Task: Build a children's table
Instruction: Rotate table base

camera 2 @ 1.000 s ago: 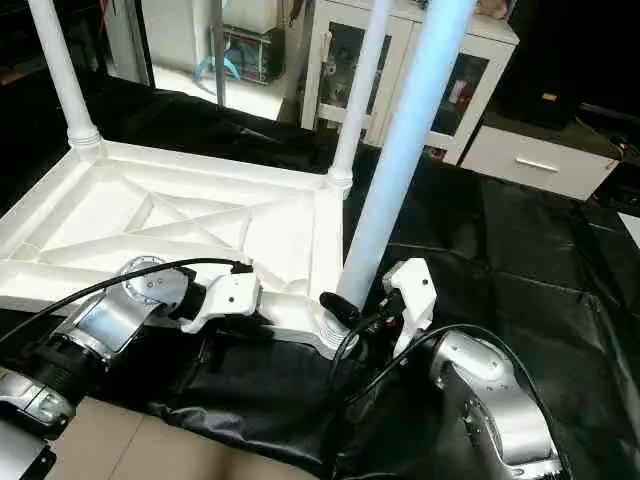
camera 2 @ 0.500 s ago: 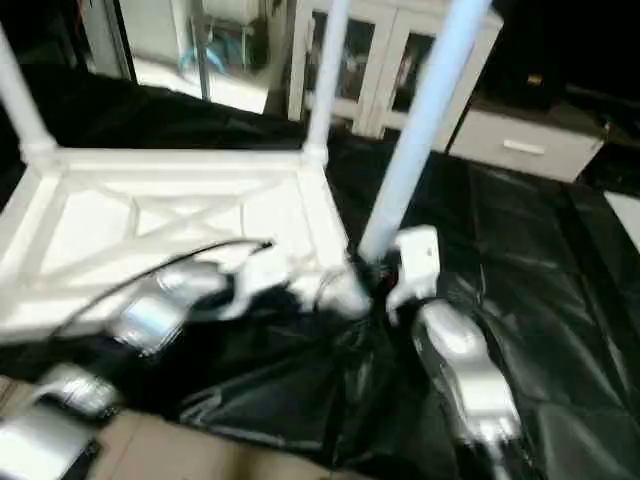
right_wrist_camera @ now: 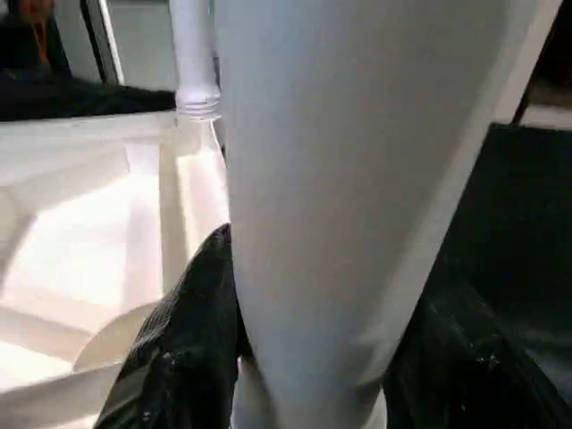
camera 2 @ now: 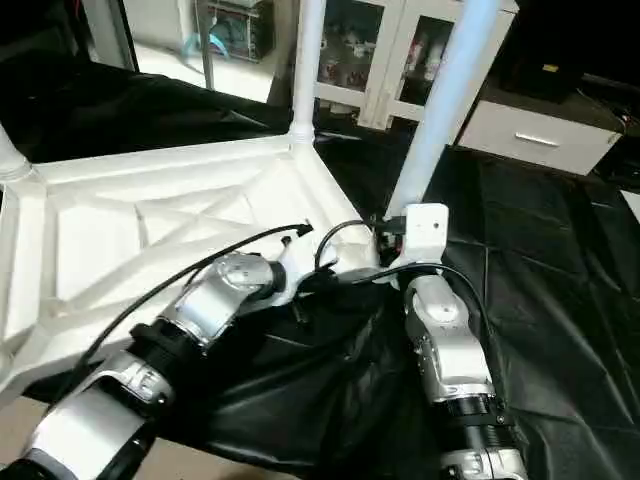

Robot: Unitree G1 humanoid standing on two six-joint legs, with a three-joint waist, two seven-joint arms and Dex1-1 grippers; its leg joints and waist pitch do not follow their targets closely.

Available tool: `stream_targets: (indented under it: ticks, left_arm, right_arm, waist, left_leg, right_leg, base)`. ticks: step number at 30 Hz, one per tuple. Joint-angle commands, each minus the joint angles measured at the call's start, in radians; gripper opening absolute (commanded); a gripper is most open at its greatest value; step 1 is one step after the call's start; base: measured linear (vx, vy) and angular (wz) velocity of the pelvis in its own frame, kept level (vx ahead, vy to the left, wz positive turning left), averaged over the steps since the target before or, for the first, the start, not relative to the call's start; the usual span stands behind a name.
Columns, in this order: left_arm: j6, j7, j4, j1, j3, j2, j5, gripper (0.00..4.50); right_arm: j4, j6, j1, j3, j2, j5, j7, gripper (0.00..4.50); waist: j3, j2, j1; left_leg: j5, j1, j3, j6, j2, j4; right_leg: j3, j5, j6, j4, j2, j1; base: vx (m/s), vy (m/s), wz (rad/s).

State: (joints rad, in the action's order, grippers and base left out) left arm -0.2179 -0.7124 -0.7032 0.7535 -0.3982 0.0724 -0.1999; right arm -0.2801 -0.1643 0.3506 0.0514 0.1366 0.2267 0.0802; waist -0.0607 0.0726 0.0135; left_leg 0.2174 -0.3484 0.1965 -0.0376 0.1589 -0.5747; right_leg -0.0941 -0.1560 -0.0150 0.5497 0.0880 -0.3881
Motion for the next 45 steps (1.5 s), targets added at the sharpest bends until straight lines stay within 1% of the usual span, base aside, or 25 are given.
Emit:
stream_targets:
  ticks: [1, 3, 5, 7, 8, 9, 10, 11, 12, 14, 16, 17, 18, 19, 20, 21, 22, 23, 27, 33, 35, 36, 40, 41, 45]
  left_arm:
    - [0.042, -0.042, 0.070, 0.005, 0.002, 0.037, -0.003, 0.00]
    - [0.084, -0.145, 0.102, -0.025, -0.028, 0.083, 0.012, 0.00]
    - [0.145, -0.238, 0.131, -0.053, -0.061, 0.131, 0.018, 0.00]
    - [0.176, -0.297, 0.150, -0.071, -0.080, 0.163, 0.023, 0.00]
    - [0.191, -0.377, 0.183, -0.101, -0.089, 0.206, 0.048, 0.00]
    - [0.191, -0.377, 0.183, -0.101, -0.089, 0.206, 0.048, 0.00]
    - [0.186, -0.449, 0.227, -0.130, -0.084, 0.239, 0.090, 0.00]
    - [0.186, -0.479, 0.246, -0.140, -0.085, 0.255, 0.104, 0.00]
    - [0.187, -0.497, 0.258, -0.145, -0.087, 0.269, 0.108, 0.00]
    - [0.195, -0.519, 0.269, -0.149, -0.092, 0.292, 0.110, 0.00]
    - [0.209, -0.525, 0.267, -0.147, -0.091, 0.305, 0.107, 0.00]
    - [0.222, -0.529, 0.260, -0.142, -0.088, 0.312, 0.103, 0.00]
    - [0.222, -0.529, 0.260, -0.142, -0.088, 0.313, 0.102, 0.00]
    - [0.225, -0.531, 0.259, -0.141, -0.087, 0.315, 0.102, 0.00]
    - [0.227, -0.530, 0.258, -0.139, -0.087, 0.317, 0.100, 0.00]
    - [0.227, -0.530, 0.258, -0.139, -0.087, 0.317, 0.100, 0.00]
    - [0.226, -0.523, 0.260, -0.136, -0.086, 0.322, 0.093, 0.00]
    - [0.228, -0.515, 0.260, -0.134, -0.084, 0.322, 0.090, 0.00]
    - [0.232, -0.494, 0.257, -0.131, -0.080, 0.319, 0.088, 0.00]
    - [0.234, -0.491, 0.259, -0.134, -0.080, 0.318, 0.087, 0.00]
    - [0.240, -0.488, 0.255, -0.133, -0.080, 0.317, 0.086, 0.00]
    - [0.243, -0.486, 0.251, -0.132, -0.080, 0.315, 0.085, 0.00]
    - [0.246, -0.481, 0.242, -0.126, -0.079, 0.309, 0.083, 0.00]
    - [0.246, -0.481, 0.242, -0.125, -0.079, 0.309, 0.084, 0.00]
    - [0.243, -0.479, 0.244, -0.123, -0.077, 0.308, 0.087, 0.00]
  right_arm:
    - [-0.157, -0.092, -0.075, 0.025, 0.006, 0.007, 0.017, 1.85]
    - [-0.113, -0.107, -0.069, 0.030, 0.016, 0.047, 0.090, 1.84]
    - [-0.072, -0.129, -0.065, 0.030, 0.043, 0.082, 0.161, 1.84]
    - [-0.046, -0.145, -0.062, 0.029, 0.064, 0.102, 0.210, 1.84]
    - [0.007, -0.194, -0.060, 0.029, 0.124, 0.153, 0.322, 1.84]
    - [0.007, -0.194, -0.060, 0.029, 0.124, 0.153, 0.322, 1.84]
    - [0.054, -0.241, -0.058, 0.034, 0.191, 0.217, 0.445, 1.84]
    - [0.074, -0.255, -0.059, 0.029, 0.224, 0.237, 0.501, 1.84]
    - [0.092, -0.270, -0.063, 0.020, 0.260, 0.252, 0.560, 1.84]
    - [0.117, -0.292, -0.068, 0.005, 0.314, 0.267, 0.646, 1.84]
    - [0.144, -0.321, -0.069, -0.011, 0.366, 0.290, 0.735, 1.84]
    - [0.169, -0.346, -0.066, -0.027, 0.413, 0.305, 0.799, 1.84]
    - [0.170, -0.346, -0.066, -0.027, 0.414, 0.305, 0.800, 1.84]
    - [0.176, -0.355, -0.064, -0.032, 0.426, 0.309, 0.813, 1.84]
    - [0.177, -0.361, -0.061, -0.035, 0.435, 0.308, 0.822, 1.84]
    - [0.177, -0.361, -0.060, -0.036, 0.436, 0.307, 0.823, 1.84]
    - [0.178, -0.361, -0.049, -0.055, 0.459, 0.291, 0.844, 1.84]
    - [0.184, -0.360, -0.047, -0.066, 0.468, 0.285, 0.857, 1.84]
    - [0.199, -0.356, -0.050, -0.079, 0.460, 0.274, 0.850, 1.84]
    - [0.212, -0.363, -0.085, -0.070, 0.425, 0.285, 0.815, 1.84]
    - [0.234, -0.404, -0.086, -0.033, 0.385, 0.340, 0.787, 1.84]
    - [0.244, -0.417, -0.087, -0.028, 0.376, 0.351, 0.785, 1.84]
    - [0.233, -0.393, -0.101, -0.058, 0.364, 0.306, 0.777, 1.84]
    - [0.229, -0.388, -0.102, -0.060, 0.361, 0.299, 0.773, 1.84]
    - [0.211, -0.365, -0.108, -0.067, 0.342, 0.271, 0.744, 1.84]
  waist:
    - [0.052, -0.014, 0.006]
    - [0.051, -0.014, 0.006]
    - [0.051, -0.015, 0.003]
    - [0.052, -0.019, 0.003]
    - [0.053, -0.020, 0.004]
    - [0.055, -0.019, 0.005]
    - [0.054, -0.019, 0.006]
    - [0.055, -0.020, 0.014]
    - [0.056, -0.018, 0.022]
    - [0.056, -0.017, 0.032]
    - [0.055, -0.009, 0.040]
    - [0.055, -0.009, 0.045]
    - [0.055, -0.011, 0.052]
    - [0.055, -0.011, 0.053]
    - [0.056, -0.006, 0.056]
    - [0.056, -0.007, 0.056]
    - [0.057, -0.003, 0.055]
    - [0.056, -0.002, 0.056]
    - [0.058, -0.001, 0.057]
    - [0.060, -0.002, 0.061]
    - [0.059, -0.009, 0.065]
    - [0.059, -0.007, 0.063]
    - [0.062, -0.007, 0.068]
    - [0.060, -0.006, 0.069]
    - [0.058, -0.005, 0.071]
  left_leg:
    - [0.182, 0.004, -0.041, 0.022, 0.090, 0.082]
    - [0.162, -0.002, -0.040, 0.038, 0.090, 0.081]
    - [0.167, -0.002, -0.038, 0.054, 0.090, 0.079]
    - [0.156, 0.004, -0.036, 0.054, 0.093, 0.077]
    - [0.155, 0.005, -0.037, 0.052, 0.094, 0.077]
    - [0.150, 0.008, -0.035, 0.053, 0.094, 0.076]
    - [0.143, 0.007, -0.034, 0.057, 0.094, 0.074]
    - [0.123, 0.012, -0.030, 0.072, 0.095, 0.071]
    - [0.103, 0.011, -0.027, 0.080, 0.094, 0.067]
    - [0.076, 0.013, -0.024, 0.082, 0.091, 0.064]
    - [0.090, 0.012, -0.022, 0.078, 0.090, 0.062]
    - [0.099, 0.014, -0.022, 0.077, 0.091, 0.061]
    - [0.098, 0.015, -0.022, 0.073, 0.092, 0.060]
    - [0.098, 0.015, -0.022, 0.071, 0.092, 0.061]
    - [0.092, 0.013, -0.023, 0.064, 0.092, 0.060]
    - [0.093, 0.012, -0.024, 0.060, 0.092, 0.060]
    - [0.100, 0.011, -0.024, 0.051, 0.092, 0.059]
    - [0.110, 0.010, -0.025, 0.042, 0.091, 0.058]
    - [0.131, 0.008, -0.027, 0.030, 0.090, 0.056]
    - [0.123, 0.008, -0.027, 0.032, 0.089, 0.054]
    - [0.124, 0.009, -0.027, 0.031, 0.090, 0.055]
    - [0.126, 0.008, -0.027, 0.031, 0.089, 0.055]
    - [0.104, 0.009, -0.026, 0.023, 0.088, 0.053]
    - [0.102, 0.008, -0.025, 0.023, 0.087, 0.054]
    - [0.106, 0.007, -0.026, 0.022, 0.087, 0.054]
  right_leg:
    - [0.068, -0.161, -0.222, -0.042, 0.093, 0.034]
    - [0.069, -0.124, -0.237, -0.035, 0.094, 0.039]
    - [0.071, -0.126, -0.246, -0.033, 0.092, 0.039]
    - [0.071, -0.114, -0.256, -0.031, 0.091, 0.035]
    - [0.070, -0.107, -0.263, -0.027, 0.089, 0.039]
    - [0.070, -0.094, -0.270, -0.024, 0.089, 0.040]
    - [0.070, -0.082, -0.275, -0.023, 0.088, 0.039]
    - [0.070, -0.046, -0.293, -0.016, 0.087, 0.040]
    - [0.070, -0.037, -0.294, -0.014, 0.088, 0.040]
    - [0.071, -0.037, -0.296, -0.012, 0.089, 0.037]
    - [0.072, -0.067, -0.286, -0.012, 0.090, 0.038]
    - [0.071, -0.093, -0.281, -0.013, 0.091, 0.037]
    - [0.072, -0.108, -0.274, -0.014, 0.091, 0.036]
    - [0.071, -0.114, -0.272, -0.014, 0.090, 0.034]
    - [0.071, -0.124, -0.266, -0.012, 0.092, 0.035]
    - [0.071, -0.133, -0.263, -0.013, 0.092, 0.035]
    - [0.069, -0.155, -0.256, -0.014, 0.092, 0.036]
    - [0.070, -0.181, -0.249, -0.017, 0.093, 0.036]
    - [0.070, -0.233, -0.229, -0.021, 0.095, 0.034]
    - [0.069, -0.212, -0.225, -0.017, 0.091, 0.032]
    - [0.069, -0.210, -0.227, -0.017, 0.091, 0.031]
    - [0.069, -0.209, -0.227, -0.017, 0.088, 0.032]
    - [0.068, -0.172, -0.234, -0.010, 0.088, 0.032]
    - [0.068, -0.168, -0.232, -0.011, 0.088, 0.032]
    - [0.068, -0.178, -0.230, -0.011, 0.090, 0.034]
  base:
    - [0.000, 0.000, 0.00]
    - [0.000, 0.000, 0.00]
    - [0.000, 0.000, 0.00]
    - [0.000, 0.000, 0.00]
    - [0.000, 0.000, 0.00]
    - [0.000, 0.000, 0.00]
    - [0.000, 0.000, 0.00]
    - [0.000, 0.000, 0.00]
    - [0.000, 0.000, 0.00]
    - [0.000, 0.000, 0.00]
    - [0.000, 0.000, 0.00]
    - [0.000, 0.000, 0.00]
    - [0.000, 0.000, 0.00]
    - [0.000, 0.000, 0.00]
    - [0.000, 0.000, 0.00]
    - [0.000, 0.000, 0.00]
    - [0.000, 0.000, 0.00]
    - [0.000, 0.000, 0.00]
    - [0.000, 0.000, 0.00]
    - [0.000, 0.000, 0.00]
    - [0.000, 0.000, 0.00]
    - [0.000, 0.000, 0.00]
    - [0.000, 0.000, 0.00]
    - [0.000, 0.000, 0.00]
    - [0.000, 0.000, 0.00]
